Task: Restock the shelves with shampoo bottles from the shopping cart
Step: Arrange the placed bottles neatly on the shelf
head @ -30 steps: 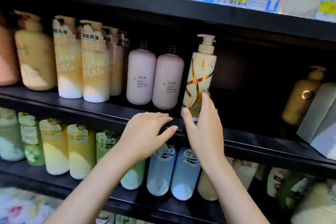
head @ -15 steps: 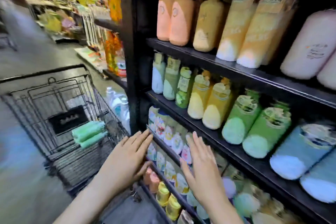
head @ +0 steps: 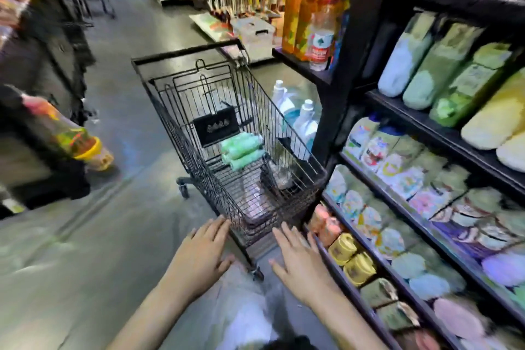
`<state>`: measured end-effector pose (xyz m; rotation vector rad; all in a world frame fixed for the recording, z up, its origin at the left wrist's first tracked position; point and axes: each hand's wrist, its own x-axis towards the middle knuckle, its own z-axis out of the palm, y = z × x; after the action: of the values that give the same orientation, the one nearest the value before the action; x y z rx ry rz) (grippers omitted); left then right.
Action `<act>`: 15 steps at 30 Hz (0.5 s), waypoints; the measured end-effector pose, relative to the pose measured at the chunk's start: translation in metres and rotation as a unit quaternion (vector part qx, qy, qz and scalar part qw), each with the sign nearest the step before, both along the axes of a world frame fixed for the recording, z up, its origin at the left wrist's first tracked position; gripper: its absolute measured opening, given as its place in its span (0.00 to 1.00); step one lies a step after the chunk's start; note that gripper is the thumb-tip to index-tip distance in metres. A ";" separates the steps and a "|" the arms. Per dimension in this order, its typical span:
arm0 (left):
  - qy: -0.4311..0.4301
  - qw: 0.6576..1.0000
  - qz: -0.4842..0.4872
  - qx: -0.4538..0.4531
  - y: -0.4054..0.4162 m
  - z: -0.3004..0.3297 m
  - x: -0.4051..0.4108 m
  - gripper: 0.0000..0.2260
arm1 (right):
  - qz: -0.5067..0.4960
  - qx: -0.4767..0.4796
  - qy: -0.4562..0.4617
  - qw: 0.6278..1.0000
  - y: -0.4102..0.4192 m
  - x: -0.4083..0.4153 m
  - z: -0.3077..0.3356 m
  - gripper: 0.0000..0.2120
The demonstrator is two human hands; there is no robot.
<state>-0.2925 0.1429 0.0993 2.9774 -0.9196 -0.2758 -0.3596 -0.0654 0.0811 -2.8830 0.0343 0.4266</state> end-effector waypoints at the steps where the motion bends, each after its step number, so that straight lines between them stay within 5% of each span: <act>1: 0.015 1.000 0.001 -0.013 0.004 -0.001 0.008 0.31 | 0.003 0.002 0.001 1.000 0.008 0.008 -0.002 0.31; 15: 0.042 0.998 -0.046 0.025 0.012 -0.011 0.224 0.30 | -0.043 0.035 0.052 0.997 0.022 0.220 -0.027 0.30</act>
<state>-0.0682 0.1547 0.0887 2.9453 -1.0584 -0.4285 -0.1396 -0.0432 0.0546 -2.7758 0.1575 0.5504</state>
